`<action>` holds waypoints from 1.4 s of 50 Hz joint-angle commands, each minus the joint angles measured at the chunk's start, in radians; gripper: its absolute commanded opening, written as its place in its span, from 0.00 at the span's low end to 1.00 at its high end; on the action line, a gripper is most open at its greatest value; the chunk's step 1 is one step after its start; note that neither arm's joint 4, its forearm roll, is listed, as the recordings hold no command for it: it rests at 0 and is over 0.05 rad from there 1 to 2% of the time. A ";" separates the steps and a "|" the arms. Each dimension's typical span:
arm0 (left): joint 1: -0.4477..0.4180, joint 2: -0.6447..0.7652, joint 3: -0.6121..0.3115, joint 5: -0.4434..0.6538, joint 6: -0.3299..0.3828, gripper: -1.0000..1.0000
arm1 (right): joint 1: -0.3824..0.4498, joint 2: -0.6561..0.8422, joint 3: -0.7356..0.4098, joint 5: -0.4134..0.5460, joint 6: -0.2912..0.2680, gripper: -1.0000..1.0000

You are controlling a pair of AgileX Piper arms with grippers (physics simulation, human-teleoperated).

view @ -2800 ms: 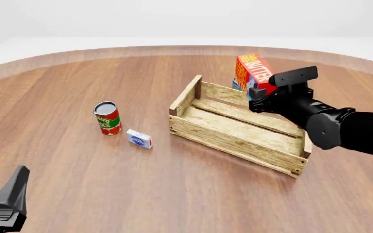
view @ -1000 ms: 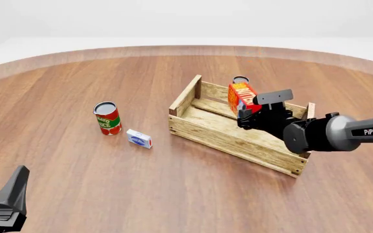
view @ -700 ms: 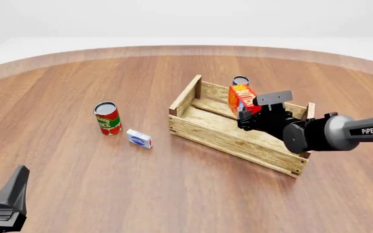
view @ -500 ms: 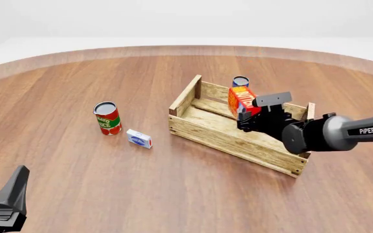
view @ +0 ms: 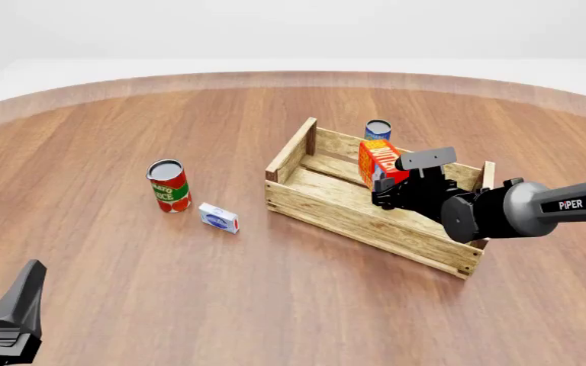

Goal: Pick up the butter and put it in the tray.

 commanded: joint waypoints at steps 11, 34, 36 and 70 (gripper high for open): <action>0.000 0.000 0.000 0.000 0.000 1.00 | -0.008 -0.011 -0.022 0.003 0.025 1.00; 0.000 0.000 0.000 0.000 0.000 1.00 | 0.005 -0.033 -0.013 0.006 0.034 1.00; 0.000 0.000 0.000 0.000 0.000 1.00 | 0.005 -0.040 -0.011 0.008 0.033 1.00; 0.000 0.000 0.000 0.000 0.000 1.00 | -0.002 -0.157 0.043 0.046 0.007 1.00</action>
